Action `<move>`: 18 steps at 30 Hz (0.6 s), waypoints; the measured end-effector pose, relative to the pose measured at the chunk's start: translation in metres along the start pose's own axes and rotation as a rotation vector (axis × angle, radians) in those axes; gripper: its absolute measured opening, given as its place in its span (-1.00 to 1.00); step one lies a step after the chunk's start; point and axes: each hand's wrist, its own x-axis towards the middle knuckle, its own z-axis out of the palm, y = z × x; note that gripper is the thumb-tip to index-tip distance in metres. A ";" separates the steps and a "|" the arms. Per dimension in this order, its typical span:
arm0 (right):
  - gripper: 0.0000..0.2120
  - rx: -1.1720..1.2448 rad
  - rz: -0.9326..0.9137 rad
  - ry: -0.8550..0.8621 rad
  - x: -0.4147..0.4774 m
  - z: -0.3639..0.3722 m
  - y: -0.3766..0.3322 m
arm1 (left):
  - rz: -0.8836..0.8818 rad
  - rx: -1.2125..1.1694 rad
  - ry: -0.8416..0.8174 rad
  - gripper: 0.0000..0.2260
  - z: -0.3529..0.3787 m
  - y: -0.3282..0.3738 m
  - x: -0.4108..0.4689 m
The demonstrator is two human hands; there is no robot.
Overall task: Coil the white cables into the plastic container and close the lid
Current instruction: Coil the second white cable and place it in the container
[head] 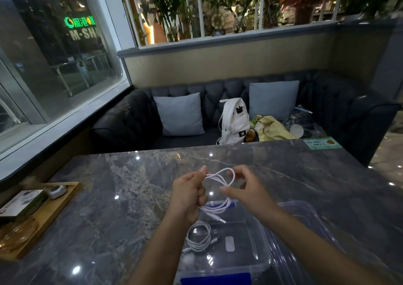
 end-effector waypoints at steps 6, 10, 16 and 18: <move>-0.78 0.205 -0.047 -0.240 -0.001 -0.002 0.000 | -0.023 -0.013 -0.083 -0.77 0.010 0.001 -0.005; -0.77 0.153 -0.006 -0.339 -0.002 -0.012 0.004 | 0.007 0.006 -0.071 -0.73 0.005 0.008 -0.003; -0.93 0.010 -0.052 -0.128 0.005 -0.044 0.007 | 0.054 0.009 -0.022 -0.74 -0.013 0.020 0.004; -0.88 0.029 -0.073 -0.024 0.009 -0.051 0.008 | 0.049 0.049 -0.025 -0.77 -0.015 0.017 0.004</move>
